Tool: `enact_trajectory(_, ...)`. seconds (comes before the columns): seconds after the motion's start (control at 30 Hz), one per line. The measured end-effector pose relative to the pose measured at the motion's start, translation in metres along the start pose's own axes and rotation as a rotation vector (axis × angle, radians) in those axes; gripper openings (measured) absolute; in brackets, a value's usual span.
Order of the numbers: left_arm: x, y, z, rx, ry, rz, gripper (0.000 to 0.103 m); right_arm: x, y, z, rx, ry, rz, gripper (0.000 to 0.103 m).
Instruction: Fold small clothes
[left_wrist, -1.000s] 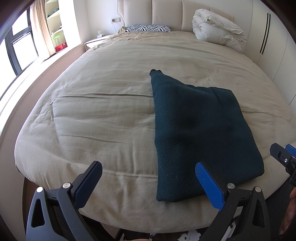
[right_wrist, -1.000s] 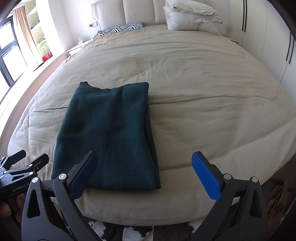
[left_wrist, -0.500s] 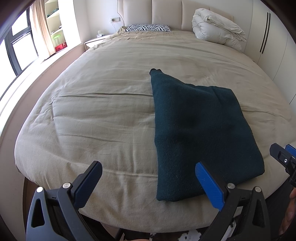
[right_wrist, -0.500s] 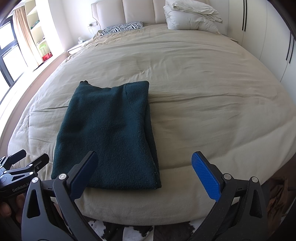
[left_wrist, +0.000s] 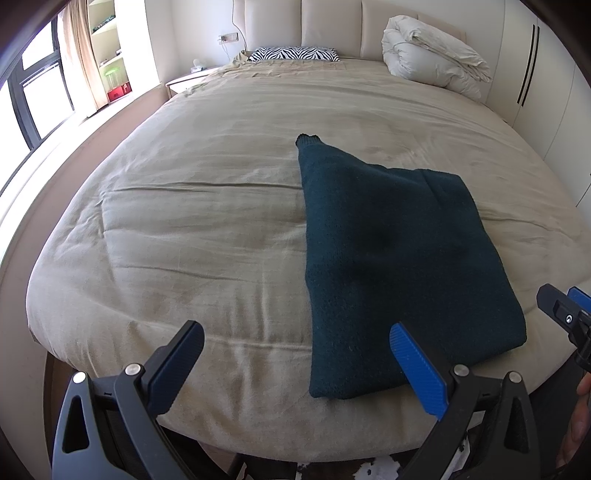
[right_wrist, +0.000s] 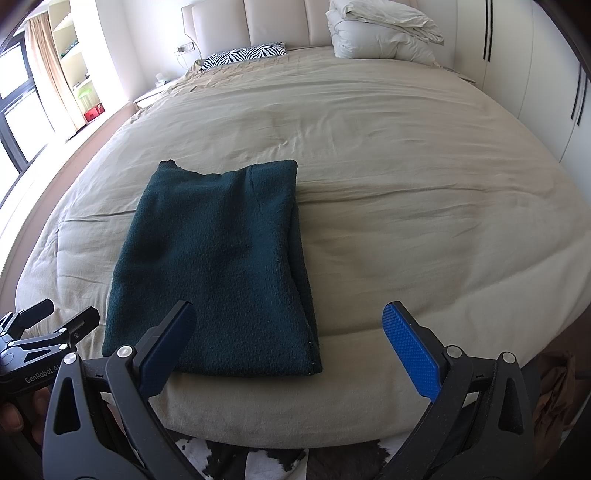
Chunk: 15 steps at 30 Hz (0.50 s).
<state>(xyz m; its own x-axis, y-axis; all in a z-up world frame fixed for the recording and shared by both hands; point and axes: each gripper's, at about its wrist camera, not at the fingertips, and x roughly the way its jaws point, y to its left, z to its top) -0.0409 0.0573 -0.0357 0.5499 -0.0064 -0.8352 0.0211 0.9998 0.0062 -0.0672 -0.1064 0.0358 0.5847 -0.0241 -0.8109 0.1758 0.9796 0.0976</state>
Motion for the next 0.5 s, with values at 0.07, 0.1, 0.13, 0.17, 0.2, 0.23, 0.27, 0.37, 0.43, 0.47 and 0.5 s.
enact_trajectory(0.07,-0.0005,-0.0006,-0.0004,0.001,0.000,0.001,0.103,0.0001,-0.0006,0.0006,-0.001,0.000,0.000,0.103)
enact_trajectory(0.1,-0.0004,-0.0007,-0.0001,0.000,0.001,0.000,0.103,0.0002,-0.0007,0.0007,-0.001,0.001,0.000,0.103)
enact_trajectory(0.13,-0.0002,-0.0007,0.0002,-0.001,0.002,-0.002,0.103,0.0002,-0.0003,0.0003,-0.001,0.001,0.000,0.103)
enact_trajectory(0.17,-0.0003,-0.0007,-0.0002,-0.002,0.003,-0.002,0.103,0.0002,-0.0005,0.0004,-0.001,0.002,0.001,0.103)
enact_trajectory(0.2,0.0001,-0.0008,0.0002,-0.002,0.004,-0.001,0.103,0.0003,-0.0006,0.0001,-0.001,0.002,0.001,0.103)
enact_trajectory(0.23,0.0001,-0.0009,0.0001,-0.001,0.004,-0.001,0.103,0.0006,-0.0009,-0.0005,-0.001,0.002,0.001,0.103)
enact_trajectory(0.27,0.0000,-0.0009,-0.0004,-0.001,0.005,-0.001,0.103,0.0007,-0.0008,-0.0006,-0.001,0.003,0.001,0.103)
enact_trajectory(0.37,0.0013,0.0005,-0.0001,-0.004,0.010,-0.004,0.103,0.0021,-0.0021,-0.0020,0.000,0.005,0.003,0.103)
enact_trajectory(0.43,0.0009,0.0010,-0.0003,-0.005,0.009,-0.007,0.103,0.0022,-0.0025,-0.0018,0.000,0.005,0.003,0.103)
enact_trajectory(0.47,0.0006,0.0012,-0.0001,-0.004,0.005,-0.006,0.103,0.0021,-0.0024,-0.0020,0.000,0.005,0.003,0.103)
enact_trajectory(0.5,0.0003,0.0011,-0.0004,-0.004,0.004,-0.005,0.103,0.0022,-0.0025,-0.0020,0.000,0.004,0.003,0.103)
